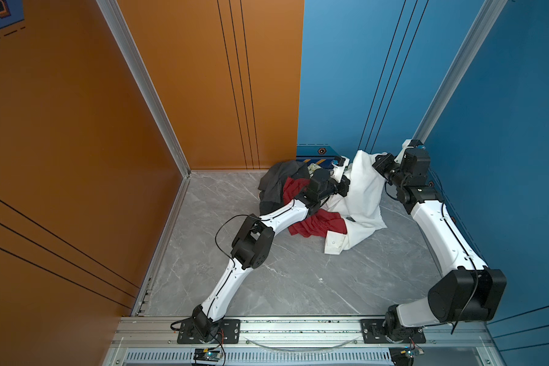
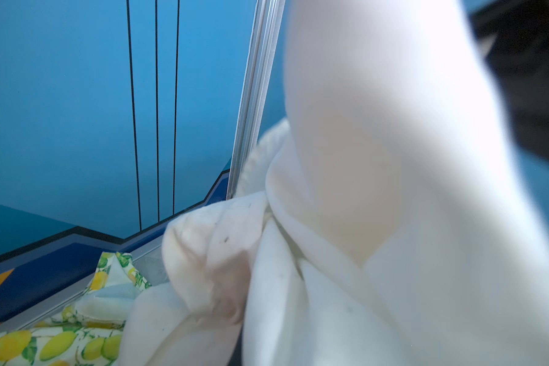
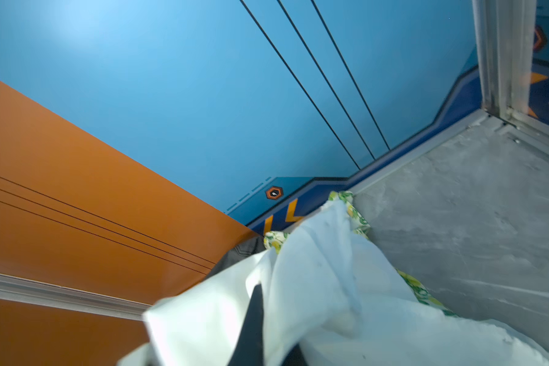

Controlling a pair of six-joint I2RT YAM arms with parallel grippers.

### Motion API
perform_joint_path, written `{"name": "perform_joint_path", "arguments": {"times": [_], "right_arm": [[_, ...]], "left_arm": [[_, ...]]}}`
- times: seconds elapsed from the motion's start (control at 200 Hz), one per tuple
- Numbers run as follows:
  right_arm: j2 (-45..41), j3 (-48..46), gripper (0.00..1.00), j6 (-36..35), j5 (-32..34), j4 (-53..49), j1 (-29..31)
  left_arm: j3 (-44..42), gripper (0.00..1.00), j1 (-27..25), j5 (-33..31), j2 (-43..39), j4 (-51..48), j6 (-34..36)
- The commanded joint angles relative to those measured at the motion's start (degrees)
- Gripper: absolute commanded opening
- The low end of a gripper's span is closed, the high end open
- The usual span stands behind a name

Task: Pick out a specific cloth from the pile
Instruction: 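Grasp the hanging white cloth with the left gripper while right holds it up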

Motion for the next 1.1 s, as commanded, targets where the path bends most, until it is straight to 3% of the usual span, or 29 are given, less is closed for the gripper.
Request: {"name": "perform_joint_path", "arguments": {"times": [0.0,0.065,0.105,0.31,0.475,0.696,0.881,0.991,1.096], "right_arm": [[-1.8,-4.1,0.0,-0.3,-2.3,1.3,-1.0],[-1.8,-6.0,0.0,-1.1,-3.7,1.2,-1.5],[-1.8,-7.1,0.07,-1.7,-4.3,1.2,-1.7],[-4.6,-14.2,0.56,-4.3,-4.9,6.1,-1.7],[-5.5,-15.5,0.82,-7.1,-4.8,10.2,-1.7],[-4.2,-14.6,0.91,-10.8,-7.8,16.0,-0.7],[-3.1,-17.9,1.0,-18.5,-17.7,26.7,2.7],[-2.8,-20.8,1.0,-23.8,-18.2,29.3,5.5],[-3.7,-26.4,1.0,-24.4,-13.8,33.4,6.6]], "left_arm": [[1.5,0.0,0.2,-0.4,-5.0,2.0,-1.3],[2.9,0.0,0.3,-0.1,-5.5,1.2,-1.8],[3.9,0.0,0.4,0.0,-5.7,0.5,-2.0],[11.0,0.0,1.2,0.6,-6.1,-2.4,-4.5],[22.7,0.0,2.3,0.3,-3.8,-8.8,-4.4],[32.2,0.0,5.1,-1.5,-3.0,-14.1,-4.8],[32.3,0.0,7.0,-2.5,-6.1,-15.7,-4.7],[32.3,0.0,7.8,-3.2,-7.4,-16.8,-4.8],[32.7,0.0,8.3,-3.6,-7.7,-18.0,-4.6]]}}
